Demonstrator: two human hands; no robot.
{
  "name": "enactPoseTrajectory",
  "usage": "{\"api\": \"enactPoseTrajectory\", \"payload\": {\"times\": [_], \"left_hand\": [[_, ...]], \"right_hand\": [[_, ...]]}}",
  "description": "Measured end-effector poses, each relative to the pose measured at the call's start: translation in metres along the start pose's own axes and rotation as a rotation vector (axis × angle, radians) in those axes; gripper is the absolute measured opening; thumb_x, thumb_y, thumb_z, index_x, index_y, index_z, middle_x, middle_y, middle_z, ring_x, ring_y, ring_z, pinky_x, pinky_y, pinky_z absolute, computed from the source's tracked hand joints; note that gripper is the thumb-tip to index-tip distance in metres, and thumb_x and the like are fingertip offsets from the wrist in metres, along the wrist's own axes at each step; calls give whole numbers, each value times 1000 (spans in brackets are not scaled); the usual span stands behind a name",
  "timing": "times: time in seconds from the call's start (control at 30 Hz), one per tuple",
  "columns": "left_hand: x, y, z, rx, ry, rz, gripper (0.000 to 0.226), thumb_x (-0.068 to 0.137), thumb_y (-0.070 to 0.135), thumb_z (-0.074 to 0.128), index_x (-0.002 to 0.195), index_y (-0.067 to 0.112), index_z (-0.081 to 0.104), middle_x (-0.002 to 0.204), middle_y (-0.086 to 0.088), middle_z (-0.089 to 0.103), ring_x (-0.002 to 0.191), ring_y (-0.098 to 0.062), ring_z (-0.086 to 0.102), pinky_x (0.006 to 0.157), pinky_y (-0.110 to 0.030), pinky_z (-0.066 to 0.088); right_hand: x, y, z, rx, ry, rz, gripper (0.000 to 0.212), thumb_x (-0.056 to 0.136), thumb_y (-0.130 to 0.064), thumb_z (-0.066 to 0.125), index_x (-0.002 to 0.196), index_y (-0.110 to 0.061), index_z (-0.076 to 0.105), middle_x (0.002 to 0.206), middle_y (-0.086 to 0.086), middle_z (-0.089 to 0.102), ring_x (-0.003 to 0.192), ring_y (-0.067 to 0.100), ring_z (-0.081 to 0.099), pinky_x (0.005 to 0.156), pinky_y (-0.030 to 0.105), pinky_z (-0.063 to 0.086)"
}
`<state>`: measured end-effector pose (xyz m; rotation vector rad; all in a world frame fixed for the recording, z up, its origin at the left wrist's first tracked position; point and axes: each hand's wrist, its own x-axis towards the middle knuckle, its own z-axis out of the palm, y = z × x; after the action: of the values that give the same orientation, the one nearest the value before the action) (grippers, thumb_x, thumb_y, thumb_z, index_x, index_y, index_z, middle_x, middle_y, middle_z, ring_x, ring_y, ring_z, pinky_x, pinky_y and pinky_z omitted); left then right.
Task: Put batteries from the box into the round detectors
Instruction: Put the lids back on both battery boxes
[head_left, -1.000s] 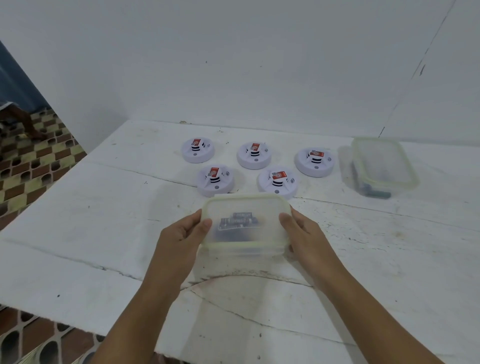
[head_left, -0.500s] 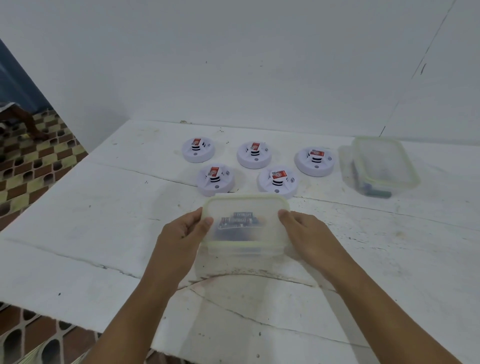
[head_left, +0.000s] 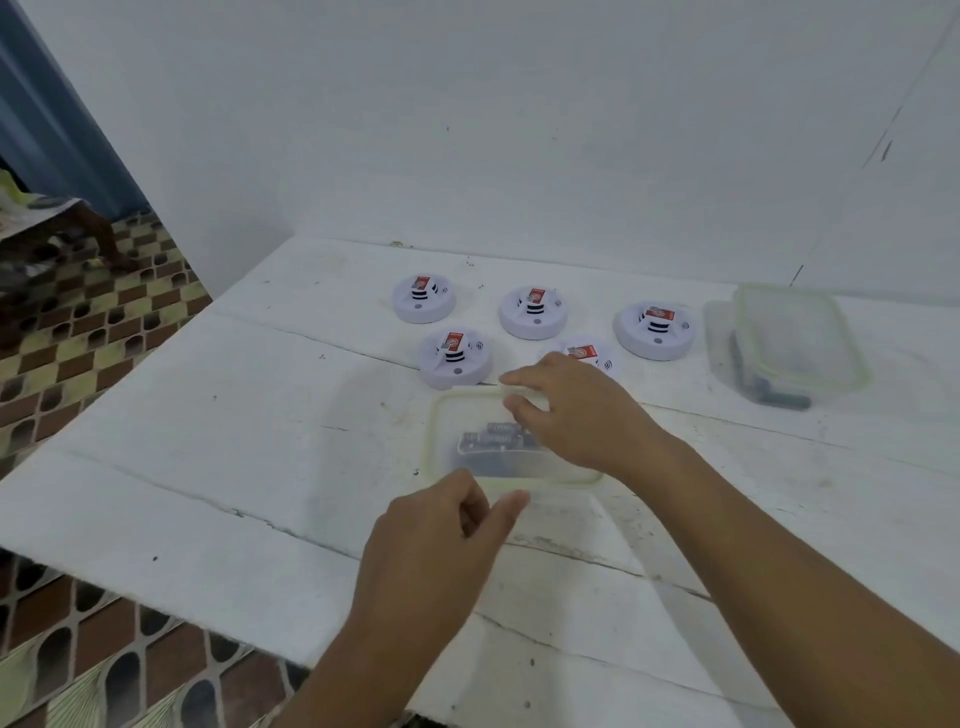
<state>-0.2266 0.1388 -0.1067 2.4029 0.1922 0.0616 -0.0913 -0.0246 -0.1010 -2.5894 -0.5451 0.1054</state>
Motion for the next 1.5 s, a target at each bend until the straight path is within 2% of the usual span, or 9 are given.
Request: {"api": "enactPoseTrajectory", "payload": {"times": [0.27,0.47,0.53,0.6,0.7,0.93,1.17,1.3,1.5], "left_hand": [[22,-22,-16,-64,28,-95,39,91,61,65,75,26,57,73,11,65,57,1,55,53,-15,40],[53,-38,-36,-158,49,-150,25,95,48,67,115,32,71,102,20,72,89,6,66,70,-11,44],[51,-35,-30,-192,61,-125,26,98,44,64,118,31,75,101,26,71,92,14,62,81,-12,49],[46,-35,-21,-350,40,-129,19,99,41,65,113,35,77,101,26,76,98,9,68,93,-26,55],[39,-31,-11,-621,51,-176,15,102,29,65,103,39,76,101,18,78,98,-3,73,90,-32,58],[43,-30,-5,-823,-7,-301,27,108,20,52,122,27,75,113,9,78,108,-13,72,91,-39,59],[42,-32,-10,-763,-31,-224,26,108,21,53,116,32,74,108,15,78,99,0,72,70,-10,52],[43,-32,-13,-777,-68,-203,24,107,20,54,117,28,75,109,11,79,101,-4,73,71,-11,53],[42,-31,-13,-747,-63,-191,23,107,19,54,113,28,75,106,8,79,97,-6,74,70,-12,53]], "right_hand": [[-17,2,-1,87,-39,200,39,99,-58,52,124,-29,61,107,-4,64,89,12,63,74,32,49],[-43,-9,34,702,-64,415,39,97,-64,55,112,-28,50,99,-2,67,85,15,66,76,34,52],[-47,-15,43,700,12,413,38,100,-62,50,113,-27,50,97,-1,67,80,13,63,69,28,48],[-47,-16,44,695,32,397,38,100,-62,49,113,-26,50,96,0,67,79,13,63,67,27,46],[-45,-14,43,708,12,384,36,101,-61,49,106,-26,50,92,-3,64,77,11,61,67,27,45],[-46,-14,47,687,53,373,41,101,-59,48,103,-19,50,80,-7,51,66,6,47,61,23,36],[-50,-16,45,643,74,372,38,101,-61,47,104,-24,53,82,-4,60,67,6,54,60,22,38],[-52,-16,46,453,147,343,42,100,-65,43,94,-25,57,74,4,66,62,9,55,59,26,42],[-47,-16,44,357,152,294,52,103,-61,43,69,-21,43,58,-7,46,55,9,43,56,26,33]]}}
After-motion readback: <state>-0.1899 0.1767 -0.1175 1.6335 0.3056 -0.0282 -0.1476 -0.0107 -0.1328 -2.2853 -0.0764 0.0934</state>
